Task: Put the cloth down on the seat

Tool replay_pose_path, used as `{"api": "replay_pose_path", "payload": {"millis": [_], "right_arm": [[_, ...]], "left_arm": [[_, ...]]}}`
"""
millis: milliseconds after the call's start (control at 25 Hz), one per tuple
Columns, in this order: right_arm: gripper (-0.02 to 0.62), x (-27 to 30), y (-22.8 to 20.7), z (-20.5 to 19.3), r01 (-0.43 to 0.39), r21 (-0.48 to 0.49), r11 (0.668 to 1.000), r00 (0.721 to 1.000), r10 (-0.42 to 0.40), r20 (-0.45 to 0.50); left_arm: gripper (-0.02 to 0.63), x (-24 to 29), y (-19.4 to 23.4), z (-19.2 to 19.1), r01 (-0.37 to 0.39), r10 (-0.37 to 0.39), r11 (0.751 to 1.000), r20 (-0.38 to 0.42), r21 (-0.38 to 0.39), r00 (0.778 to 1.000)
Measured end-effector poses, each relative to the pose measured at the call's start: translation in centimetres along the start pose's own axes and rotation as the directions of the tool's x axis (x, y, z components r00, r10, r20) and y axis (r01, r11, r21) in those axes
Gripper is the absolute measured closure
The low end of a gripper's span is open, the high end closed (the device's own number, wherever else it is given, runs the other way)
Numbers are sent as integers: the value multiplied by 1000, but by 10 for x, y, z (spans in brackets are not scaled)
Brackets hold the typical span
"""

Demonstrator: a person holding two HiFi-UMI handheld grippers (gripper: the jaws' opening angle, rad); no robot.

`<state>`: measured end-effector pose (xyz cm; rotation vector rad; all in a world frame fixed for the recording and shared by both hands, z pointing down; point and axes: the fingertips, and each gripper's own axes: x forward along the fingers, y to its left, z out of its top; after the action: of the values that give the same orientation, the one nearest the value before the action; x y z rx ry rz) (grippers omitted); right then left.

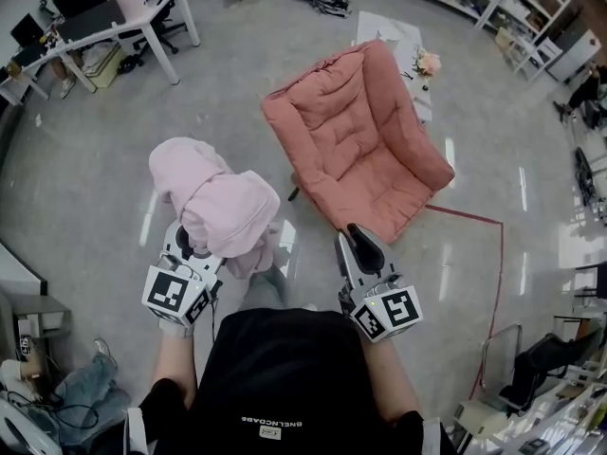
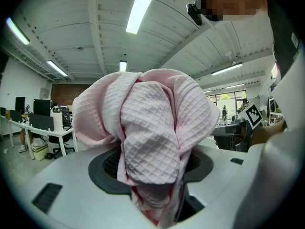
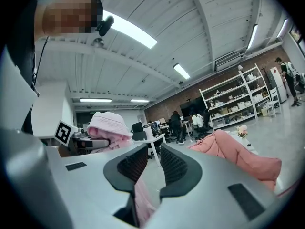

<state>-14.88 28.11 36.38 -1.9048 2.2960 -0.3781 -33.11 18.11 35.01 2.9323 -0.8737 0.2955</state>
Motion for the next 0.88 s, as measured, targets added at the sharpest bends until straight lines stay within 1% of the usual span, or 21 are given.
{"api": "replay_pose_path", "payload": {"millis": [240, 480, 720, 880], "right_arm": [[494, 59, -12, -2, 16, 9, 1000, 999, -15, -30], [494, 115, -21, 7, 32, -6, 999, 999, -32, -44], [494, 174, -26, 11, 65, -16, 998, 996, -66, -56], [494, 212, -25, 12, 86, -18, 996, 995, -87, -57]], "left_arm": [[339, 37, 54, 2, 11, -11, 1000, -3, -28, 1000], [339, 72, 110, 11, 24, -24, 998, 5, -50, 1000], [339, 102, 168, 15, 51, -51, 998, -1, -37, 999], [339, 121, 207, 16, 67, -67, 997, -7, -45, 998]]}}
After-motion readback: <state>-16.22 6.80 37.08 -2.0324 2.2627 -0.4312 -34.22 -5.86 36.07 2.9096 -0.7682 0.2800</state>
